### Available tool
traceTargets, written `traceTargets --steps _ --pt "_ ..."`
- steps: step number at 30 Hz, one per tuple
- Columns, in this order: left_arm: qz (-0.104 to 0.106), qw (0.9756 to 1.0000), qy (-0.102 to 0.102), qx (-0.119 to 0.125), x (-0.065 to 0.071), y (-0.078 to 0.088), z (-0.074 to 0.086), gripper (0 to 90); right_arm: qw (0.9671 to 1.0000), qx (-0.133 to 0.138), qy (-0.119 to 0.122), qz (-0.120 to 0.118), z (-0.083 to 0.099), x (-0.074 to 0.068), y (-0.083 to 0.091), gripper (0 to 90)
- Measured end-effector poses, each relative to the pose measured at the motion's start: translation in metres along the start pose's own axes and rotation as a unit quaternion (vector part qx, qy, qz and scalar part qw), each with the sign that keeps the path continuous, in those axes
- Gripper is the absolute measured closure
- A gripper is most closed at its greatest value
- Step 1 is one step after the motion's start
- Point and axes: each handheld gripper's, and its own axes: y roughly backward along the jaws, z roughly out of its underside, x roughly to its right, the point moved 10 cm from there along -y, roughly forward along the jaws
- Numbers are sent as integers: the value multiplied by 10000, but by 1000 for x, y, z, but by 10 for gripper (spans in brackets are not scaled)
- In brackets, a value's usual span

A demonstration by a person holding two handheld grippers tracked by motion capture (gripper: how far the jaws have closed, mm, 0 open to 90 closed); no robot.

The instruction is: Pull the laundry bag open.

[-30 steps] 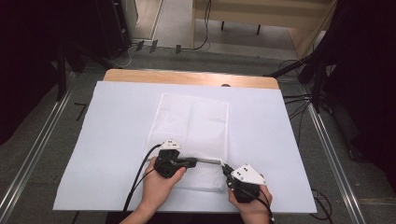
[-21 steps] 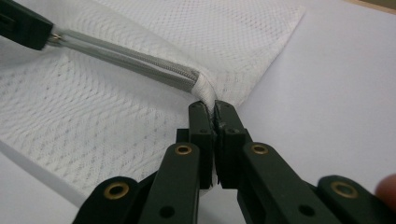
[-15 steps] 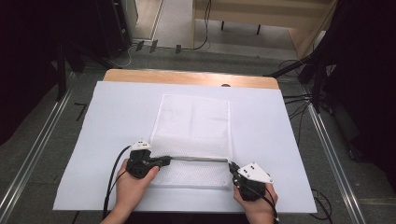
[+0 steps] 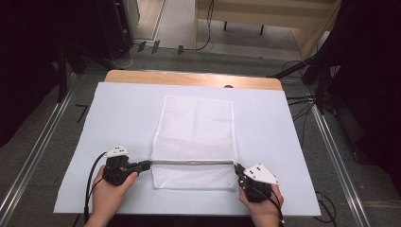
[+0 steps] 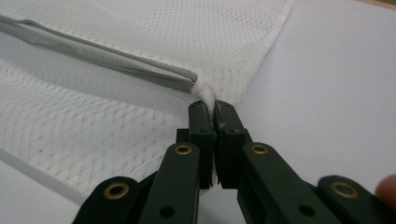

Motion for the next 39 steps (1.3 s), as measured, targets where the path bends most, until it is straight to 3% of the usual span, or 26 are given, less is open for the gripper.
traceTargets --steps 4,7,8,9,10,11,13,14,16,17,18,21,24,28,30,36,39 --pt "4 9999 61 80 -5 4 1 878 10000 7 16 -24 0 -3 -1 887" --pt "90 9991 115 408 -5 8 -1 871 9999 47 -18 -95 -2 -6 0 886" --pt "100 9982 154 578 -7 12 -3 832 9998 98 -44 -185 -3 -7 1 886" --pt "10 9964 245 810 -10 17 -6 547 9995 157 -50 -269 -4 -9 2 884" --pt "-81 9950 268 956 -13 21 -8 547 9995 157 -50 -269 -4 -9 2 884" --pt "-226 9926 249 1171 -17 28 -11 458 9995 168 -38 -283 -4 -9 2 883" --pt "-462 9894 79 1374 -22 39 -13 250 9992 182 -46 -357 -3 -9 1 852" --pt "-484 9887 32 1418 -22 43 -13 250 9992 182 -46 -357 -3 -9 1 852" --pt "-381 9882 -94 1483 -23 53 -8 126 9987 210 -131 -438 -3 -8 0 670" --pt "-381 9882 -94 1483 -23 53 -8 116 9982 258 -171 -513 -5 -8 0 588" --pt "-316 9882 -144 1489 -24 54 -6 116 9982 258 -171 -513 -5 -8 0 588" --pt "-262 9890 -145 1450 -26 58 -3 13 9980 328 -269 -474 -10 -5 2 339" --pt "-358 9880 -308 1473 -29 61 -5 0 9977 412 -405 -356 -17 5 6 140" --pt "-556 9876 -613 1333 -37 61 -3 0 9978 423 -390 -324 -17 16 9 62" --pt "-576 9877 -632 1306 -40 61 -2 0 9970 415 -502 -412 -15 24 11 16" --pt "-480 9851 -818 1437 -45 70 -4 0 9956 462 -798 -151 -8 63 21 10" --pt "-450 9858 -749 1433 -52 74 -2 0 9940 499 -969 -43 -4 79 26 10"
